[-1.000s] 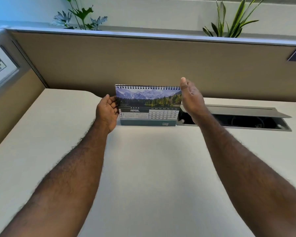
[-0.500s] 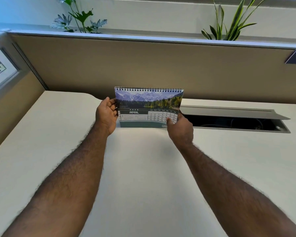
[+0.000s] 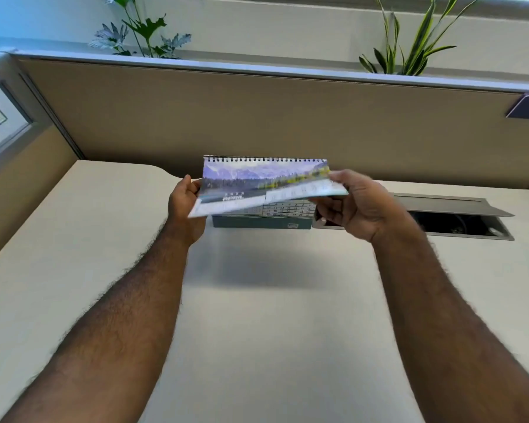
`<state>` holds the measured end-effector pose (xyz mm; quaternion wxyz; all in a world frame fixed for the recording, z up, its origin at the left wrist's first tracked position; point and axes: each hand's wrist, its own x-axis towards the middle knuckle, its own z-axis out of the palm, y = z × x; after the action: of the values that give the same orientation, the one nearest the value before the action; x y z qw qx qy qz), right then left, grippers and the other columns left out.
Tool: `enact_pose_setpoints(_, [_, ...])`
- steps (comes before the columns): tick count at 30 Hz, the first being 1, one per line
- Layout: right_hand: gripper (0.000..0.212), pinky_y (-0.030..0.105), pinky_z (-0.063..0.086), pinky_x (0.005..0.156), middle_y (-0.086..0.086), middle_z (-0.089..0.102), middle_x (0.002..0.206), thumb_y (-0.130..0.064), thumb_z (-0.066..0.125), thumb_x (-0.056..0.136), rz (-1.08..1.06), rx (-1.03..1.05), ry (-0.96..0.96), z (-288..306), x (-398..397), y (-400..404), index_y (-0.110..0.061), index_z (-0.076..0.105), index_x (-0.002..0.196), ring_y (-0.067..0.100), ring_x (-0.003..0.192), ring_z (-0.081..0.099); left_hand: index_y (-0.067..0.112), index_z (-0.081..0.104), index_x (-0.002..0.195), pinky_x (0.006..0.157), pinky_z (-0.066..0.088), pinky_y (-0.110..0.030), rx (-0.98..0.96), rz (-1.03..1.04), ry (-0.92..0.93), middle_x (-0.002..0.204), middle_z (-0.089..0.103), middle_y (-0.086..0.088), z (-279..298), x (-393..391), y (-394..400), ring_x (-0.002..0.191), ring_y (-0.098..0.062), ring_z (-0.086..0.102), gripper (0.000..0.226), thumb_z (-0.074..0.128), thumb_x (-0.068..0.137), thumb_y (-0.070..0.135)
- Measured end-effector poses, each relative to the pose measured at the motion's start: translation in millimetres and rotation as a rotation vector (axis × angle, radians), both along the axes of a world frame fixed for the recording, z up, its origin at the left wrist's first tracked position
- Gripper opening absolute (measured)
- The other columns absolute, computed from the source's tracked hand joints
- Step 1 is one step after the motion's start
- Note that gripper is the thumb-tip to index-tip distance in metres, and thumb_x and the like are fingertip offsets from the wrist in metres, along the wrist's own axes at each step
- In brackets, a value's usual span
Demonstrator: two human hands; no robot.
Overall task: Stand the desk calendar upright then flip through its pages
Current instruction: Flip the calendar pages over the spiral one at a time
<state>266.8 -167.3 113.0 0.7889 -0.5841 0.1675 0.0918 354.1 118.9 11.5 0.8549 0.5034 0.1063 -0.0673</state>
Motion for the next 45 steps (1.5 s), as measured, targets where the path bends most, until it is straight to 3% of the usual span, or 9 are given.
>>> enact_pose_setpoints(6, [0.068, 0.037, 0.052, 0.086, 0.009, 0.069, 0.124, -0.071, 0.029, 0.091, 0.093, 0.233, -0.269, 35, 10, 4, -0.016, 0.068, 0.099, 0.026, 0.116, 0.065, 0.013, 0.065, 0.105, 0.083, 0.050, -0.035, 0.050, 0.030, 0.023, 0.093, 0.076, -0.002, -1, -1, -1, 0.096, -0.023, 0.065, 0.048, 0.030, 0.099, 0.045])
enact_pose_setpoints(11, [0.074, 0.038, 0.038, 0.105, 0.001, 0.066, 0.125, -0.070, 0.014, 0.093, 0.037, -0.213, -0.315, 36, 32, 14, -0.020, 0.061, 0.119, 0.013, 0.118, 0.057, 0.014, 0.063, 0.110, 0.084, 0.052, -0.036, 0.055, 0.021, 0.041, 0.101, 0.076, -0.003, -1, -2, -1, 0.106, -0.025, 0.065, 0.047, 0.029, 0.100, 0.046])
enact_pose_setpoints(14, [0.062, 0.033, 0.051, 0.096, -0.016, 0.068, 0.106, -0.064, 0.016, 0.096, 0.111, -0.575, -0.389, 24, 36, 17, -0.022, 0.057, 0.119, 0.001, 0.094, 0.065, 0.015, 0.064, 0.109, 0.084, 0.052, -0.036, 0.061, 0.023, 0.039, 0.099, 0.077, -0.001, 0, -3, 0, 0.107, -0.025, 0.065, 0.047, 0.030, 0.099, 0.047])
enact_pose_setpoints(16, [0.074, 0.037, 0.044, 0.100, -0.007, 0.061, 0.121, -0.069, 0.016, 0.093, 0.120, -0.752, -0.362, 12, 41, 15, -0.016, 0.050, 0.132, 0.009, 0.106, 0.058, 0.016, 0.064, 0.108, 0.084, 0.052, -0.035, 0.064, 0.026, 0.034, 0.097, 0.077, -0.001, 1, -3, -1, 0.105, -0.025, 0.066, 0.047, 0.030, 0.099, 0.046])
enact_pose_setpoints(21, [0.080, 0.032, 0.037, 0.095, 0.009, 0.049, 0.144, -0.073, 0.018, 0.091, 0.030, -0.733, -0.260, -17, 49, 9, -0.017, 0.042, 0.143, 0.022, 0.123, 0.049, 0.015, 0.064, 0.110, 0.087, 0.052, -0.036, 0.068, 0.023, 0.024, 0.103, 0.075, -0.003, 0, -3, -1, 0.106, -0.025, 0.066, 0.047, 0.029, 0.100, 0.046])
enact_pose_setpoints(25, [0.057, 0.029, 0.047, 0.081, 0.006, 0.066, 0.119, -0.054, 0.028, 0.100, -0.296, -0.761, -0.206, -48, 37, 18, -0.014, 0.060, 0.126, 0.024, 0.113, 0.060, 0.016, 0.064, 0.109, 0.085, 0.053, -0.035, 0.057, 0.028, 0.022, 0.099, 0.077, -0.001, -1, -4, -1, 0.104, -0.024, 0.066, 0.047, 0.029, 0.100, 0.046])
enact_pose_setpoints(27, [0.047, 0.034, 0.048, 0.090, 0.013, 0.065, 0.124, -0.039, 0.037, 0.100, -0.371, -0.859, -0.083, -65, 29, 24, -0.008, 0.059, 0.128, 0.030, 0.115, 0.059, 0.016, 0.064, 0.108, 0.083, 0.053, -0.035, 0.055, 0.032, 0.023, 0.098, 0.077, 0.000, -1, -4, -2, 0.103, -0.024, 0.067, 0.047, 0.029, 0.100, 0.046])
enact_pose_setpoints(32, [0.037, 0.025, 0.045, 0.077, 0.008, 0.071, 0.114, -0.035, 0.047, 0.097, -0.209, -0.912, -0.047, -93, 10, 44, -0.011, 0.063, 0.120, 0.023, 0.094, 0.063, 0.016, 0.064, 0.110, 0.081, 0.054, -0.033, 0.055, 0.035, 0.024, 0.106, 0.074, -0.002, 0, -5, -3, 0.104, -0.023, 0.067, 0.046, 0.029, 0.099, 0.046])
enact_pose_setpoints(45, [0.026, 0.027, 0.053, 0.056, 0.002, 0.068, 0.081, -0.033, 0.062, 0.093, -0.362, -0.994, -0.035, -83, 2, 38, -0.009, 0.068, 0.090, 0.023, 0.077, 0.070, 0.014, 0.064, 0.105, 0.076, 0.053, -0.033, 0.043, 0.047, 0.038, 0.090, 0.077, -0.001, 2, -7, -2, 0.091, -0.021, 0.068, 0.047, 0.029, 0.099, 0.045])
